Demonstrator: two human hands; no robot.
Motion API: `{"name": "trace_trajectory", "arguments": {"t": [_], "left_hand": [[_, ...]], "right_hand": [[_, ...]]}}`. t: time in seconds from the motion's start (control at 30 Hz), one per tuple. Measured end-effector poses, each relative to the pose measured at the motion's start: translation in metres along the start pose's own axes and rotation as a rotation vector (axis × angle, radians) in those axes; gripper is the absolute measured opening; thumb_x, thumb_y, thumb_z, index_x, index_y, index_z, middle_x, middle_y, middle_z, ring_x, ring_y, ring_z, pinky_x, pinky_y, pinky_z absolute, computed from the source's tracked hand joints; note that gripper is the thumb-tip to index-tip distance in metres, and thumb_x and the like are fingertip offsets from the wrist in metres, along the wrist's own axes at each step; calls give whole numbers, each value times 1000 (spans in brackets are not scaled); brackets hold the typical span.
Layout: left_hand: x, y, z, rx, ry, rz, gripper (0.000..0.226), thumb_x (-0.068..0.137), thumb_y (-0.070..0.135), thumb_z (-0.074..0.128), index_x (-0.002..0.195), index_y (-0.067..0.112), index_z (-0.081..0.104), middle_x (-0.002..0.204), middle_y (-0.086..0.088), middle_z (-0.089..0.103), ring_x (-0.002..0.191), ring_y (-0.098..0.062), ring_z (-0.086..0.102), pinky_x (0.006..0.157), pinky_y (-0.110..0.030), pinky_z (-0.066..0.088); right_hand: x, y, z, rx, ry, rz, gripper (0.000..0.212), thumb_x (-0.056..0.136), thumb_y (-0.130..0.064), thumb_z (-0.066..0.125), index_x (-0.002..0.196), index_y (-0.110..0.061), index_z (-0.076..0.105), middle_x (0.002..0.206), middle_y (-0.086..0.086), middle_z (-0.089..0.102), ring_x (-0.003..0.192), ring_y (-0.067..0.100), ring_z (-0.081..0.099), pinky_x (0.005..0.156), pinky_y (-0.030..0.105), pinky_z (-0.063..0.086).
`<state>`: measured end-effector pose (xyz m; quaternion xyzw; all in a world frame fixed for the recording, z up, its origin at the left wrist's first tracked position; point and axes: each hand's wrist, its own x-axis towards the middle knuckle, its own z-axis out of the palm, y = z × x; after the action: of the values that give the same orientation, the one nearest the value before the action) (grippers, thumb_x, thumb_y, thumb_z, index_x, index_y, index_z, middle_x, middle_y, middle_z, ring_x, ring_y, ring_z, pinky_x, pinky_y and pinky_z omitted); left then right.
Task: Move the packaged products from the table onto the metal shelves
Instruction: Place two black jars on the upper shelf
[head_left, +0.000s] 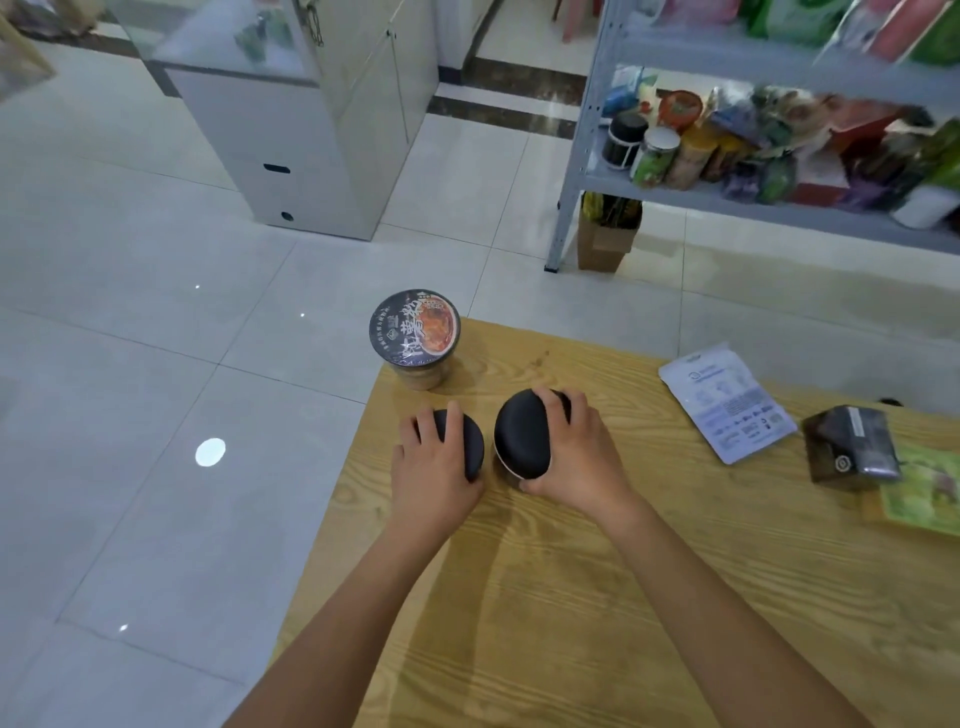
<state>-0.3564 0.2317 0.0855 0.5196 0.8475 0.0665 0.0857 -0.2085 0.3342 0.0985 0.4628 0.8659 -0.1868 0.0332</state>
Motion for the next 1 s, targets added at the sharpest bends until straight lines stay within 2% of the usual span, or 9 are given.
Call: {"name": "trace_trajectory", "arguments": {"t": [0.1, 0.17, 0.2, 0.37, 0.47, 0.63, 0.73, 0.9, 1.0], "left_hand": [[-14, -1, 3, 3, -7, 23, 85, 64, 44, 74, 132, 14, 33, 121, -16, 46, 106, -37, 44, 65, -42, 48], [-19, -1, 3, 16, -8, 28, 83, 69, 45, 71, 135, 14, 33, 125, -16, 44, 110, -37, 43, 67, -43, 49], [-20, 0, 1, 23, -17, 25, 83, 72, 46, 69, 138, 14, 32, 129, -16, 42, 113, -36, 41, 70, -42, 49], [-40, 3, -12, 42, -102, -1, 83, 78, 51, 64, 144, 20, 23, 135, -12, 31, 119, -32, 32, 73, -35, 49], [-63, 0, -18, -19, -152, -88, 84, 78, 54, 64, 144, 24, 21, 137, -9, 29, 125, -30, 28, 73, -34, 50], [-118, -11, -44, -303, -206, -439, 90, 69, 59, 71, 143, 30, 28, 134, -6, 36, 126, -28, 34, 84, -36, 43], [-169, -10, -58, -318, -149, -570, 82, 68, 60, 70, 136, 30, 35, 127, -5, 40, 118, -27, 39, 79, -34, 42], [-260, -11, -83, -318, -48, -740, 97, 69, 60, 70, 148, 35, 21, 131, -6, 39, 120, -28, 40, 80, -34, 41], [-320, -14, -99, -352, 12, -859, 99, 68, 59, 72, 149, 35, 20, 132, -5, 38, 121, -26, 40, 85, -34, 44]], "right_hand": [[-34, -1, 7, -93, -46, 57, 116, 66, -49, 79, 148, -27, -1, 152, 11, 2, 143, 33, 9, 113, 54, 23], [-49, -6, 11, -109, -94, 118, 117, 70, -50, 76, 149, -24, -5, 153, 11, -9, 145, 34, -6, 111, 61, 18], [-55, -10, 13, -98, -85, 135, 116, 69, -54, 74, 149, -24, -4, 154, 11, -9, 145, 35, -8, 109, 62, 19], [-73, -16, 29, 68, 141, 131, 110, 57, -62, 77, 142, -23, 17, 147, 16, 26, 134, 37, 28, 107, 47, 34], [-85, -12, 29, 70, 116, 78, 107, 60, -64, 73, 144, -25, 20, 148, 10, 22, 134, 32, 23, 107, 41, 35], [-117, -3, 29, 61, 30, -114, 102, 61, -64, 72, 144, -28, 24, 147, 2, 23, 132, 26, 24, 103, 37, 39], [-140, -3, 25, 101, -58, -212, 102, 59, -63, 74, 142, -30, 26, 146, -2, 25, 132, 23, 23, 100, 37, 42], [-176, -25, 15, 107, -144, -429, 99, 60, -60, 76, 141, -31, 26, 142, -5, 28, 130, 21, 25, 96, 36, 44], [-196, -56, 12, 105, -196, -609, 99, 58, -57, 77, 140, -33, 28, 142, -7, 29, 130, 19, 24, 93, 36, 45]]}}
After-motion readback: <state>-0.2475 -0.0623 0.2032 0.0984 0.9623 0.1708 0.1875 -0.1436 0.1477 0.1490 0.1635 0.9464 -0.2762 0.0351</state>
